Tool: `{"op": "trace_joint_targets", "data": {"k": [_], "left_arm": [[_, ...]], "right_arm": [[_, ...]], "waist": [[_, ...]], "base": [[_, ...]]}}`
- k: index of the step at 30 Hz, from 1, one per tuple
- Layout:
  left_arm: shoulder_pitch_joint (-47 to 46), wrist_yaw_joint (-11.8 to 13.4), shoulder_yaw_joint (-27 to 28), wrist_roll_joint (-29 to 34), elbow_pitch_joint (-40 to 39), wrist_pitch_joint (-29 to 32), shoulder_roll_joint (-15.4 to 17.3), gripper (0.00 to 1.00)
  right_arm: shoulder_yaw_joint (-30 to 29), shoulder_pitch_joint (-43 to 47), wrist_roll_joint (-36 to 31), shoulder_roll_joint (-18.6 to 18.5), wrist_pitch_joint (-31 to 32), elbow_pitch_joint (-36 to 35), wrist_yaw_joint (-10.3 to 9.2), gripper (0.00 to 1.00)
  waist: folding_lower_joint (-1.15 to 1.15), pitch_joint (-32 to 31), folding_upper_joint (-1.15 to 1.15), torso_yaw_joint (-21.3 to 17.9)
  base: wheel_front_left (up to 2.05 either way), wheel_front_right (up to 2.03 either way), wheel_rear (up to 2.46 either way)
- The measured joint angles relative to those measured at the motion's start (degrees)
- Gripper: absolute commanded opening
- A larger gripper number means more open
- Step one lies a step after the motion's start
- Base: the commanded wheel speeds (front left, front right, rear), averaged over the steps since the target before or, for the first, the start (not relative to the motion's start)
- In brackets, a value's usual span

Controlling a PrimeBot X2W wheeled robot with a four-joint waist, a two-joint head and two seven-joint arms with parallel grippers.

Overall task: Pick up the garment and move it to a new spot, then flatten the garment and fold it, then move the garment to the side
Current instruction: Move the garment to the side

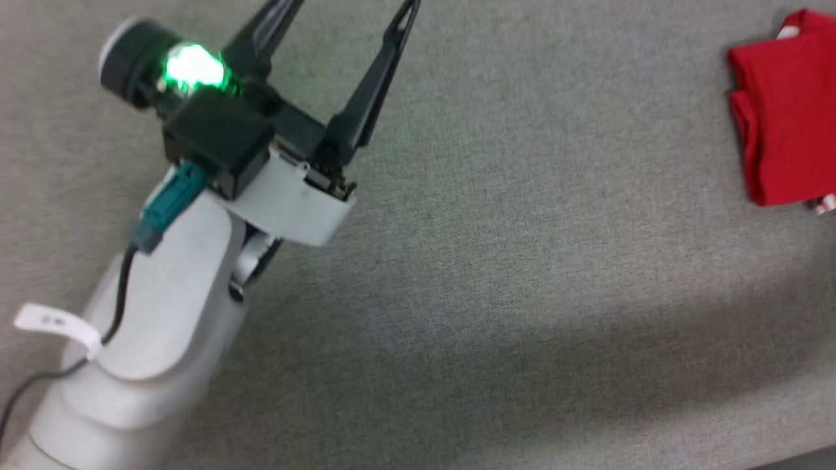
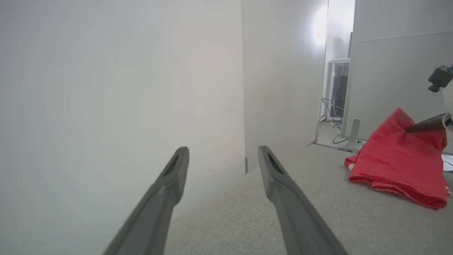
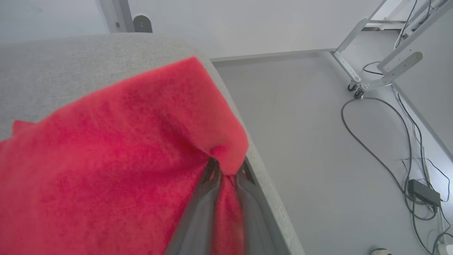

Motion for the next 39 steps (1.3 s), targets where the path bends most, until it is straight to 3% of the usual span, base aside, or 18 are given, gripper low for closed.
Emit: {"op": "trace_joint_targets", "data": {"k": [12, 22, 23, 24, 25, 30, 39], "left_arm": [[-4.68, -0.01, -1.80, -0.01, 1.14, 0.00, 2.87, 1.00], [-4.04, 0.00, 0.32, 0.18, 1.36, 0.00, 3.03, 1.00], [-3.49, 0.00, 0.73, 0.19, 1.36, 0.00, 2.90, 1.00], [-2.86, 0.00, 1.15, 0.21, 1.33, 0.00, 2.71, 1.00], [-2.19, -0.01, 1.62, 0.32, 1.33, 0.00, 2.50, 1.00], [3.69, 0.01, 5.02, 1.11, 0.97, 0.00, 0.88, 1.00], [20.62, 0.01, 12.58, 0.99, 0.74, 0.01, -4.69, 1.00]], "right_arm": [[2.32, -13.44, -9.94, 3.90, -9.88, 17.20, 0.00, 0.00], [1.16, -16.33, -13.57, 4.74, -17.36, 23.58, 0.00, 0.00], [0.87, -16.32, -13.81, 4.66, -17.68, 23.84, 0.00, 0.39], [0.66, -16.31, -14.40, 4.56, -18.07, 23.97, 0.00, 0.91], [0.44, -16.30, -14.92, 4.52, -18.39, 24.07, 0.00, 1.00], [0.33, -14.77, -16.77, 5.49, -19.11, 22.16, 0.00, 1.00], [4.76, -1.42, -20.76, 8.33, -19.16, 6.62, 0.00, 1.00]], "waist": [[0.00, 6.85, 0.00, -1.46], [0.00, 7.43, 0.00, -0.71], [0.00, 7.21, 0.00, -0.64], [0.00, 6.94, 0.00, -0.56], [0.00, 6.60, 0.00, -0.47], [0.00, 3.63, 0.00, 0.00], [0.00, -4.99, 0.00, 1.67]], "base": [[0.00, 0.00, 0.00], [0.00, 0.00, 0.00], [0.00, 0.00, 0.00], [0.00, 0.00, 0.00], [0.00, 0.00, 0.00], [0.00, 0.00, 0.00], [0.00, 0.00, 0.00]]}}
